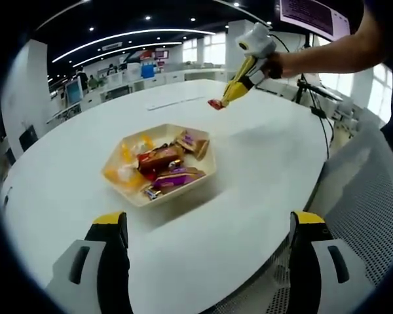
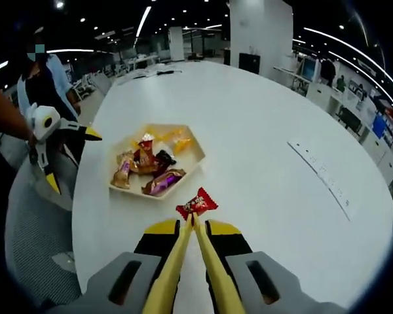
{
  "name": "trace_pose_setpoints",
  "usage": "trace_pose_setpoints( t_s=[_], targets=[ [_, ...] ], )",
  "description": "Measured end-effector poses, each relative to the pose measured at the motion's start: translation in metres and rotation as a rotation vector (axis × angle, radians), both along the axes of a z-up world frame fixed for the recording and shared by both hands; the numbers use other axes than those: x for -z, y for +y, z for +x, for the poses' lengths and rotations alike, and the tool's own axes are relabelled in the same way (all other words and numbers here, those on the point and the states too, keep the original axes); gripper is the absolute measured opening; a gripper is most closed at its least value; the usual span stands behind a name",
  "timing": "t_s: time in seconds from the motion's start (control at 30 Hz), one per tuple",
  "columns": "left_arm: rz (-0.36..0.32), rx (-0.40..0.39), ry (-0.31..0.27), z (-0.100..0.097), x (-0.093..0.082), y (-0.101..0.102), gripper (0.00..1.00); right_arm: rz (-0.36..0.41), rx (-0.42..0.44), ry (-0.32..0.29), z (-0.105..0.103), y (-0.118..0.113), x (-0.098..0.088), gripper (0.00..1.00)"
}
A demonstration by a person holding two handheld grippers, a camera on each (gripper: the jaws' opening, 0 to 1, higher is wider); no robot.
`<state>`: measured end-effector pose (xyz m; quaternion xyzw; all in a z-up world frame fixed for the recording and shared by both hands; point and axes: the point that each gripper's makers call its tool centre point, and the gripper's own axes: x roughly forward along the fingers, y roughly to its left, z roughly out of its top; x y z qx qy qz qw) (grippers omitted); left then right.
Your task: Place the target food into the container with the food tongs after gripping and lifting it, then release it inside without dropping or visibly crushing the food.
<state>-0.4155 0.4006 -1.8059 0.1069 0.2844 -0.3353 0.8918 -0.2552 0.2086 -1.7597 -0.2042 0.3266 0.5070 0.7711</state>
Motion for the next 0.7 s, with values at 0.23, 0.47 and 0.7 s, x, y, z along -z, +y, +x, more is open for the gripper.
trace_pose_setpoints(
  t_s=[0.23,0.47,0.7],
  targets=[
    [-0.002,-0.001,-0.006,0.001,-0.001,0.0,0.99,0.023,-0.008,-0.011,0.001,0.021,-0.013,0.13],
    [-0.01,-0.004,-0.018,0.001,-0.004,0.0,0.99,0.03,-0.045,-0.032,0.001,0.051,-0.027,0.14],
    [-0.014,-0.01,-0.029,0.003,-0.006,0.001,0.99,0.036,-0.071,-0.054,0.003,0.076,-0.04,0.14]
  ],
)
